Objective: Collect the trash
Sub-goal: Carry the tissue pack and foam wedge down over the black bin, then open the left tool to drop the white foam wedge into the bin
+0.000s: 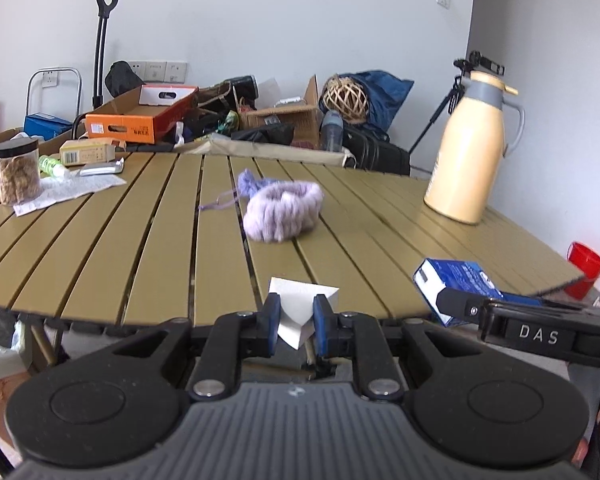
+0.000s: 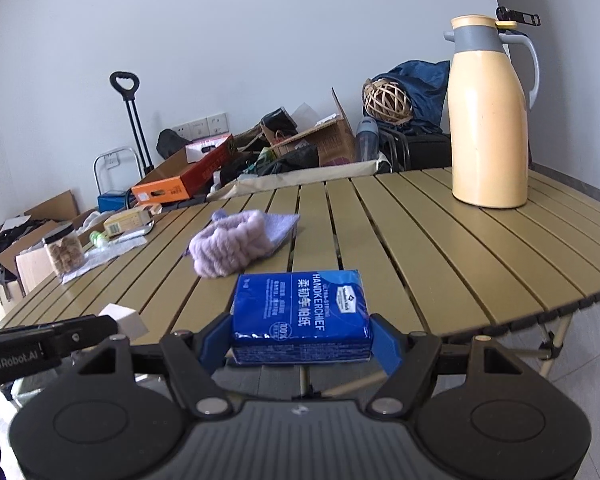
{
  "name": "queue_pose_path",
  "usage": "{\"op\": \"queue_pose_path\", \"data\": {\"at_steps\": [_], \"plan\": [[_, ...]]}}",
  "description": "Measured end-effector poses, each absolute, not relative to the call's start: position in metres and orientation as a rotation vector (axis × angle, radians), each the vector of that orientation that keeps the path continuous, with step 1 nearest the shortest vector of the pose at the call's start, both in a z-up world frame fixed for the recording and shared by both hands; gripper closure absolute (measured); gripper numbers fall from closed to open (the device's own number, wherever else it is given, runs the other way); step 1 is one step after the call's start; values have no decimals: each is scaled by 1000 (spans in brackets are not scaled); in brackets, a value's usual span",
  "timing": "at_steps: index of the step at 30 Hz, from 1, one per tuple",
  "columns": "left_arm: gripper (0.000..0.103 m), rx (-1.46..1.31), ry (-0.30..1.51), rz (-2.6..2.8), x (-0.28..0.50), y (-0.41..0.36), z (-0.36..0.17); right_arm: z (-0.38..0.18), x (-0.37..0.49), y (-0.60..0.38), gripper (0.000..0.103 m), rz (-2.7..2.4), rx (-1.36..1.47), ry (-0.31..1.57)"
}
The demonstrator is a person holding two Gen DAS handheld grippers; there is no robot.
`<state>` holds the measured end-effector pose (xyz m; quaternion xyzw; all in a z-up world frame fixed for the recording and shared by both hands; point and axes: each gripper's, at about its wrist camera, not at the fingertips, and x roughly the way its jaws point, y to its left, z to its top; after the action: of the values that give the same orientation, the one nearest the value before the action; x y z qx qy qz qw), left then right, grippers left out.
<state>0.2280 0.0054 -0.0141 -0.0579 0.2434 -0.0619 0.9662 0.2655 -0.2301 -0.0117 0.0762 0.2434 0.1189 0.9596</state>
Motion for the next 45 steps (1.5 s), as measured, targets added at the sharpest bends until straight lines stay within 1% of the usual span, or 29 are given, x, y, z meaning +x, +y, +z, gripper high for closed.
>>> {"op": "queue_pose_path", "data": {"at_steps": [17, 30, 45], "plan": [[85, -60, 674, -117, 187, 1, -71, -68, 210, -213, 31, 307, 104, 678], [85, -50, 769, -102, 185, 2, -99, -105, 200, -199, 31, 311, 64, 801], [85, -42, 910, -57, 199, 8, -145, -140, 212, -194, 31, 289, 51, 916]]}}
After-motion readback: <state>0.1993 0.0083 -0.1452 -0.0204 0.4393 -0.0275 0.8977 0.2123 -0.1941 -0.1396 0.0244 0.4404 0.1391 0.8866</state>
